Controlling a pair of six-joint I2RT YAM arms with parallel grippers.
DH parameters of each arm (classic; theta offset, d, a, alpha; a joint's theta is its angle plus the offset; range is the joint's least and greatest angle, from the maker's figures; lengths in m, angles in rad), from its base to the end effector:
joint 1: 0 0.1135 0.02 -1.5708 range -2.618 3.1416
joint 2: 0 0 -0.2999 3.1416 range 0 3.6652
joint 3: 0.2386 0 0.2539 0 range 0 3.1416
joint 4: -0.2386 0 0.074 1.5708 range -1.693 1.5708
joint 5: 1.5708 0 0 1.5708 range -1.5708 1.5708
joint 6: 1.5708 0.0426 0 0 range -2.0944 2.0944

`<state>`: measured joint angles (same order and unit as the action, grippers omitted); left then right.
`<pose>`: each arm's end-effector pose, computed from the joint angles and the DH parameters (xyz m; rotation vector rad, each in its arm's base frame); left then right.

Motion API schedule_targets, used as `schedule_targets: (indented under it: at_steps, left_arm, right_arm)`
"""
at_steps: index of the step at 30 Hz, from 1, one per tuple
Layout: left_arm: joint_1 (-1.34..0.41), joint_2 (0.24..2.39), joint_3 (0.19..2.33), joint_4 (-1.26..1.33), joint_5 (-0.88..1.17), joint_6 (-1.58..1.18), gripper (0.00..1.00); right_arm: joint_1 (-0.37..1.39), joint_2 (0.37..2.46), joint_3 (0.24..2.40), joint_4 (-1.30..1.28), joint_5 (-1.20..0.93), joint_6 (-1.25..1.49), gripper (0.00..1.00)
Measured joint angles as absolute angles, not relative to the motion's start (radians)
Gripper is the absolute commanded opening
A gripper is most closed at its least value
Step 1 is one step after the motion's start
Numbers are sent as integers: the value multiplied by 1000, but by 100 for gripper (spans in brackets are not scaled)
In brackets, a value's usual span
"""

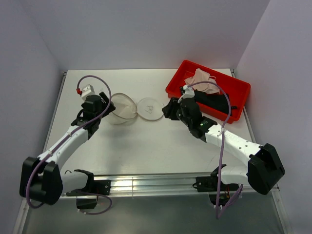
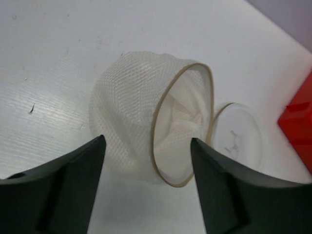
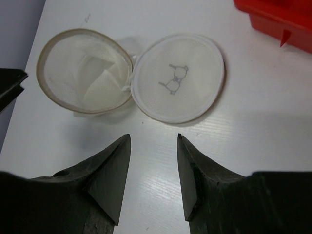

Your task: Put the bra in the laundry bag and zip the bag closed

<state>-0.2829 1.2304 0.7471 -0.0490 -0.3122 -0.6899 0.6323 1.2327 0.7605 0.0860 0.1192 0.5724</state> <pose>0.2580 -0.0614 0.2766 -0.6028 1.9967 -0.2660 0.2250 0.1586 0.2938 0.0205 2.0157 0.6688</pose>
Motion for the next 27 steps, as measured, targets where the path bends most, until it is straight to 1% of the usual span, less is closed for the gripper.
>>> schedule_targets:
  at_steps: [2,5,7,11,17,23,27]
  left_arm:
    - [-283,1162,748,-59,-295,-693,83]
    - [-288,1046,749,-73,-243,-692,84]
    - [-299,957,754,-78,-178,-690,85]
    - [-321,815,785,-93,19,-662,87]
    - [-330,710,808,-196,256,-564,89]
    - [-331,636,753,-261,315,-506,88]
    - [-331,642,741,-279,354,-486,88]
  right_arm:
    - [618,1234,797,65,137,559,50]
    - [548,1248,872,40,154,542,48]
    - [487,1274,929,27,169,529,48]
    - [353,1360,1037,8,209,503,47]
    - [171,1516,1120,-21,215,476,47]
    - [64,1575,1128,-54,196,461,47]
    - [13,1684,1238,-71,186,443,49]
